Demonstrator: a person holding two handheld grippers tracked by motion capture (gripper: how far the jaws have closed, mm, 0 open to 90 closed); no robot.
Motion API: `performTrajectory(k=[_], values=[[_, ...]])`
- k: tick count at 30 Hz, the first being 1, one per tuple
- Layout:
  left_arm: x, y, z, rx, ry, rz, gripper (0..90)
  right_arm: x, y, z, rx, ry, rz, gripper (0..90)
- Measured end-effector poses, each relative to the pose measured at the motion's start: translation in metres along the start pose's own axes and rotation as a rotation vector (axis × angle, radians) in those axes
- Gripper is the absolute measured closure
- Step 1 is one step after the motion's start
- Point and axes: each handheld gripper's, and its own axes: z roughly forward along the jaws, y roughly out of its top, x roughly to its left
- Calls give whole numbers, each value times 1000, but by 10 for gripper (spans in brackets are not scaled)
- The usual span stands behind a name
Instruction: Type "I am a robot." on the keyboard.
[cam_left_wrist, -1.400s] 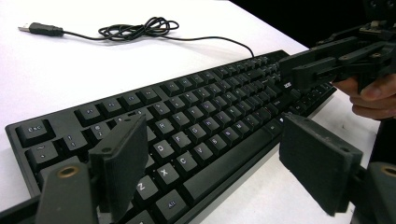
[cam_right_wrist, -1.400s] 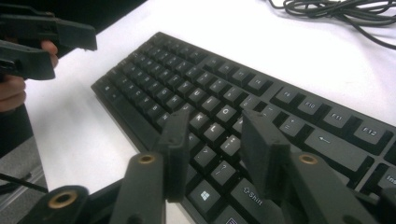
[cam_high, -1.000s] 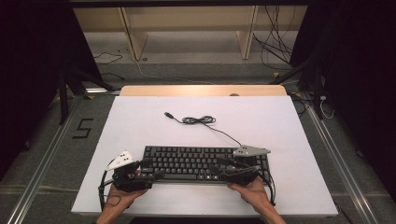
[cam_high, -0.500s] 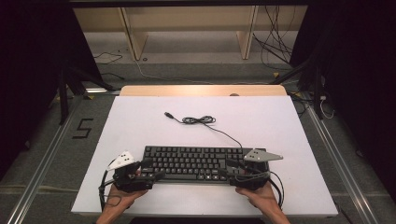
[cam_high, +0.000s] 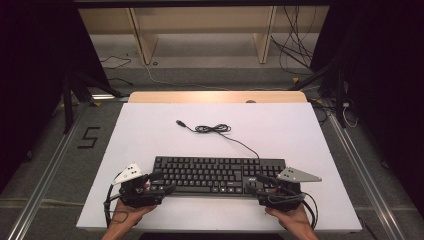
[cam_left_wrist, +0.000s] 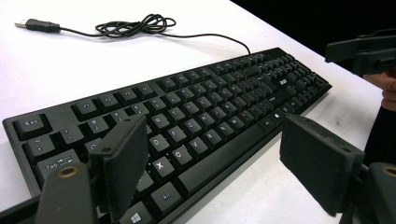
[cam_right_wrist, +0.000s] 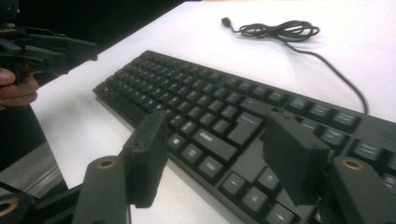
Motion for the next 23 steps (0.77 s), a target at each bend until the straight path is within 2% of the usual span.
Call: performTrajectory(k=[2,7,14,23], values=[[0,0,-1,-1,1,-2,232,-1,-1,-4,-11,-11,-10,410],[-1,-1,-2,1,1,1,231,-5,-4,-10,-14,-26,-2,405],[0,-1,-2,-1,3,-1,231,-3,-4,-9,-16,-27,-23,391],[1,-1,-1,0,6,1,231,-3,-4,-10,-23,-31,-24,379]])
